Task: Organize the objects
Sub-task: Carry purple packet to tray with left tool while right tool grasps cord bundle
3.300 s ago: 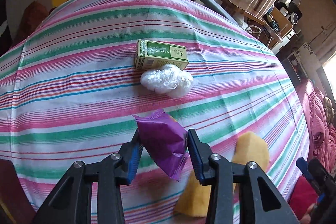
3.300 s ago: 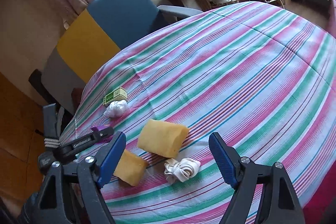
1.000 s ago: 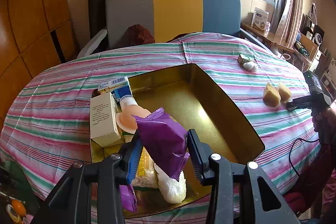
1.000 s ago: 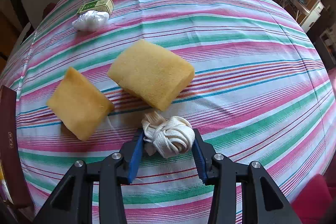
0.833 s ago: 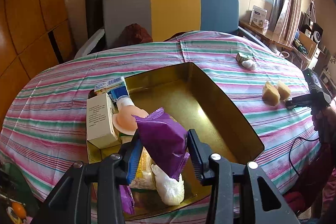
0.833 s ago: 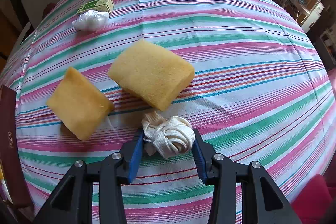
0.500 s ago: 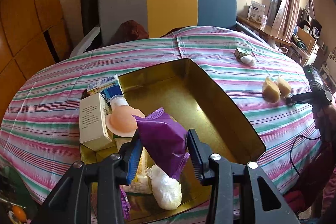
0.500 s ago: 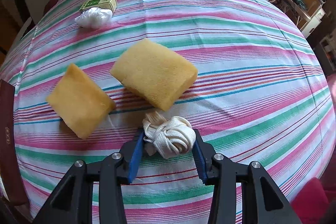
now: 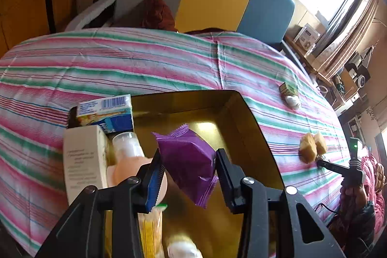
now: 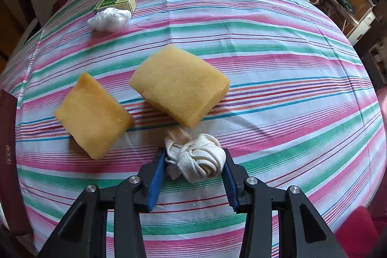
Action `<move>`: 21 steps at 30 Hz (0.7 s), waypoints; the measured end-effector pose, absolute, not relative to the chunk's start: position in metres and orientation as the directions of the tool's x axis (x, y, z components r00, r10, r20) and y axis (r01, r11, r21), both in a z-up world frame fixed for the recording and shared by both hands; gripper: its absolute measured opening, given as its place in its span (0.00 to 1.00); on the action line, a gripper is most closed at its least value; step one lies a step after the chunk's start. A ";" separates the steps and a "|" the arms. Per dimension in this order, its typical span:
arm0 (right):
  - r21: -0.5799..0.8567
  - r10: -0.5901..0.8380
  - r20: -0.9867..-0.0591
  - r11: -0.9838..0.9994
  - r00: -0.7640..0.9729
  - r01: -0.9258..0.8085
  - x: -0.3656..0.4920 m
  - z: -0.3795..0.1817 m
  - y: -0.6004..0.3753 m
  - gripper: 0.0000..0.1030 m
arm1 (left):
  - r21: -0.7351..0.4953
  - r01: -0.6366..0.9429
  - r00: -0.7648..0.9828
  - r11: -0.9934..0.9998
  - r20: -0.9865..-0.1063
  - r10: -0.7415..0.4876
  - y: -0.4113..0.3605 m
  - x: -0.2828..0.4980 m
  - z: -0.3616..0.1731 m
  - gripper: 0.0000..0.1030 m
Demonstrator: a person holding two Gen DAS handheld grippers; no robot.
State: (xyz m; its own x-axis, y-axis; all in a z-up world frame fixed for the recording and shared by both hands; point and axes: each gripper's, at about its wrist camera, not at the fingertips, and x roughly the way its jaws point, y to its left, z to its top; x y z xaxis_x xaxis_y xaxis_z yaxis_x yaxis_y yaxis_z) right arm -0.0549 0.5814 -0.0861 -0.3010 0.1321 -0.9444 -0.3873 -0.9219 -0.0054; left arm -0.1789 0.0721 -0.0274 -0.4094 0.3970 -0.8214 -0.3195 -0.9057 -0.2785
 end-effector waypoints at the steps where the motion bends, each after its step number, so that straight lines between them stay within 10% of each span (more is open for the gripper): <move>1: -0.006 0.132 -0.944 -0.922 -0.301 -0.386 -0.057 -0.086 0.581 0.43 | -0.261 -0.321 -0.406 -0.911 -0.831 0.381 0.076 -0.185 -0.033 0.41; 21: -0.010 0.133 -0.946 -0.924 -0.296 -0.382 -0.062 -0.086 0.565 0.46 | -0.111 -0.308 -0.344 -0.945 -0.913 0.219 0.105 -0.252 -0.085 0.45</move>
